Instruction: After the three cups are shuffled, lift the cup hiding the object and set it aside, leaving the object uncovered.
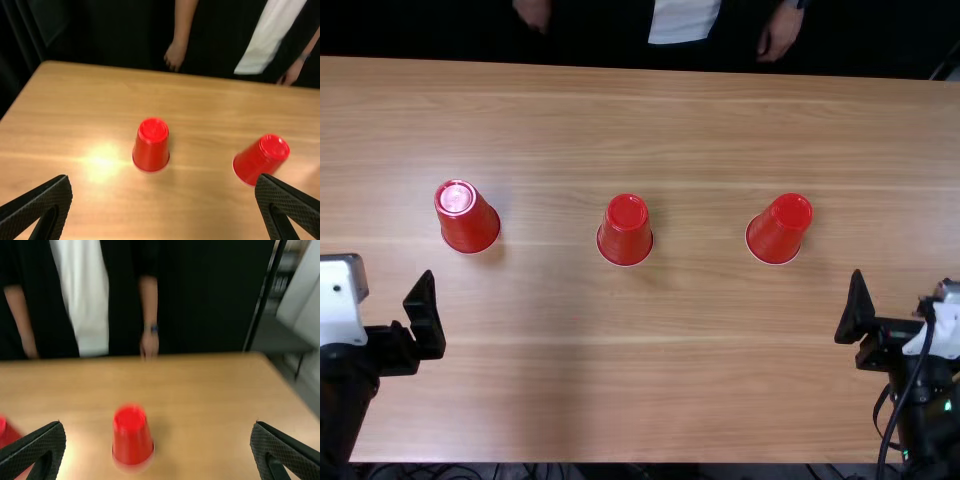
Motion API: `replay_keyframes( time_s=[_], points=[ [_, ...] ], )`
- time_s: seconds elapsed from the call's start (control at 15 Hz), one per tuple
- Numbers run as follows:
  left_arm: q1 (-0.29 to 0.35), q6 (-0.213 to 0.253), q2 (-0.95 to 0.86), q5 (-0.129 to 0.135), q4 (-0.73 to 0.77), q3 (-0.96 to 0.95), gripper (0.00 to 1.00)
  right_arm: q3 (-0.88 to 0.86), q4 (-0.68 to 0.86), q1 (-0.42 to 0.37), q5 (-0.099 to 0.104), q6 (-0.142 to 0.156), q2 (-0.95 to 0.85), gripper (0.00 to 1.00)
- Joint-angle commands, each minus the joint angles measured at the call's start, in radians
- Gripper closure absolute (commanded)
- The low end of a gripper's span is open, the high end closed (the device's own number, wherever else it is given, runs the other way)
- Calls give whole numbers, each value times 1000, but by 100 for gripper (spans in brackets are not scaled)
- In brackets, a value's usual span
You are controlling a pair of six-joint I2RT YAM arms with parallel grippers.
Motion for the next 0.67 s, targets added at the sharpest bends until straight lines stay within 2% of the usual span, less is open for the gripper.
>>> replay_keyframes(
  time_s=[0.0,0.27,0.53,0.6],
  points=[
    [3,5,72,-2,-63,84,0,108,-83,-3,-6,-7,96,0],
    [-2,6,255,-3,-275,248,0,283,-293,29,-15,-9,274,0],
    [-16,6,416,-3,-406,367,0,369,-363,58,-15,-11,409,0],
    [-25,6,446,-2,-428,386,0,389,-409,69,-24,-9,450,0]
  ],
)
